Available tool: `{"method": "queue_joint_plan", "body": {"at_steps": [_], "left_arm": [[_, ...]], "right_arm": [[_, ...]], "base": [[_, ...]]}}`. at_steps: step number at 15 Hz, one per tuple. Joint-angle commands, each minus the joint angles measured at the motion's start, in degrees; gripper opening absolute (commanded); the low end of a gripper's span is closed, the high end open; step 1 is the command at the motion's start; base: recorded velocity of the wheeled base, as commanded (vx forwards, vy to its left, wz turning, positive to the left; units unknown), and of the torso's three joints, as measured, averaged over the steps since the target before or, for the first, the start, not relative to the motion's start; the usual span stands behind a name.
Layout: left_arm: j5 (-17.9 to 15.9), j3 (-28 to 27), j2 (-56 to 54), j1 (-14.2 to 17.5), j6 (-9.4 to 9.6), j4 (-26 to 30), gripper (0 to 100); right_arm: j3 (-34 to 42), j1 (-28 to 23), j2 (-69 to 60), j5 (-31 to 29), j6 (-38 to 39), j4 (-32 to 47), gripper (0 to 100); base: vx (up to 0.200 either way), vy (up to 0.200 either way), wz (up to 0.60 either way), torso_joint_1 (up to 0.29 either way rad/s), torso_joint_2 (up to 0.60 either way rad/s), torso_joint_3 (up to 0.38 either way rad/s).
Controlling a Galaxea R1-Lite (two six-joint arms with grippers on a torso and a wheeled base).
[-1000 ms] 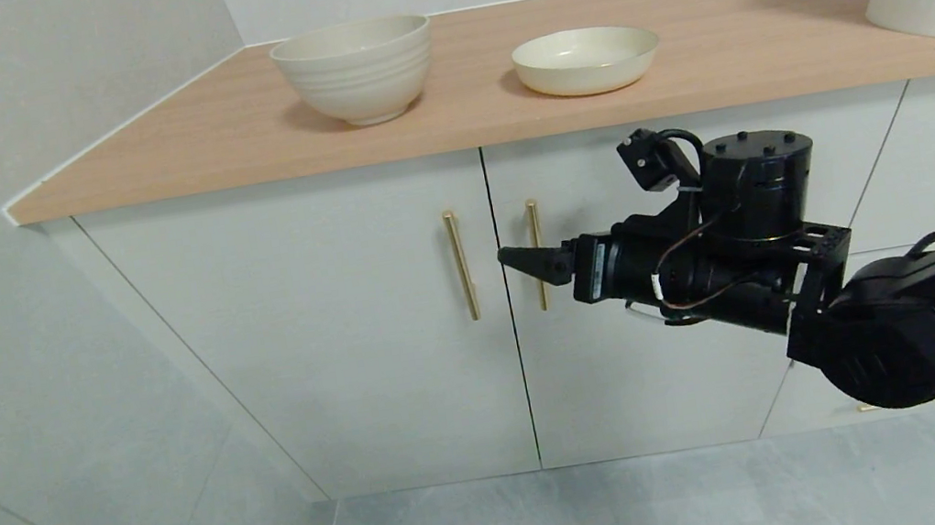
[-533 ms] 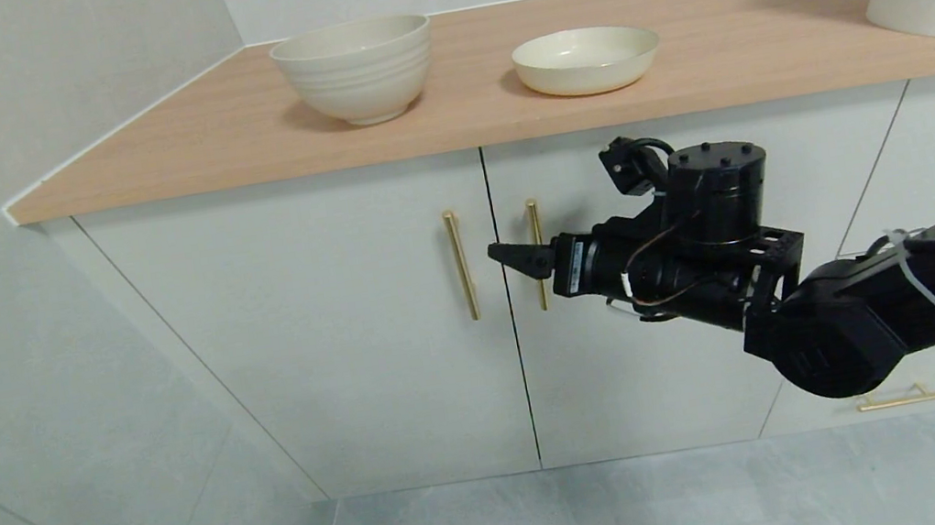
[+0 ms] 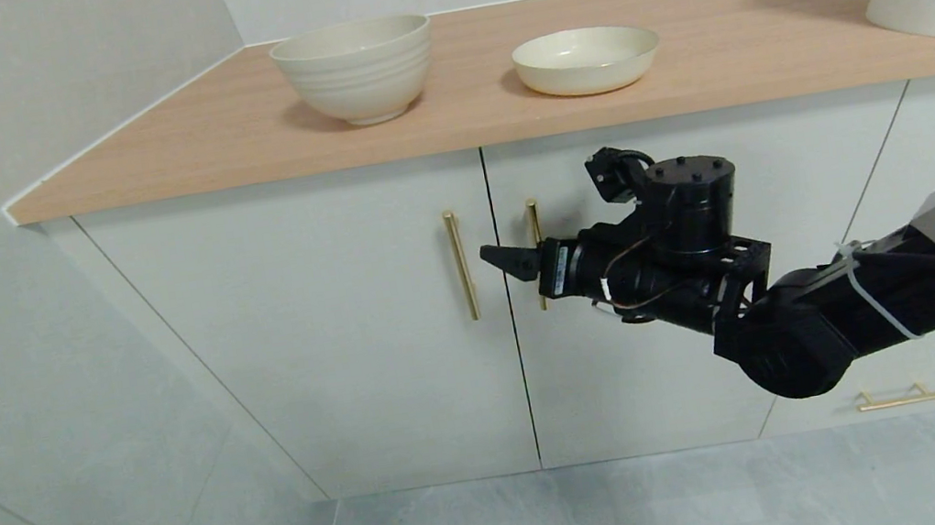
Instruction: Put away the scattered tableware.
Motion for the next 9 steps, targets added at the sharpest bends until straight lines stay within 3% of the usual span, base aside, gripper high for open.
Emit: {"method": "queue_joint_plan", "body": {"at_steps": [1, 9], "left_arm": [[0.0, 0.0, 0.0, 0.0, 0.00, 0.0, 100], [0.0, 0.0, 0.0, 0.0, 0.00, 0.0, 100]], "right_arm": [[-0.3, 0.5, 0.9, 0.1, 0.0, -0.1, 100], [0.5, 2.8, 1.7, 0.3, 0.2, -1.7, 100]], "base": [[0.000, 0.000, 0.00, 0.000, 0.00, 0.000], [0.000, 0.000, 0.00, 0.000, 0.00, 0.000]]}}
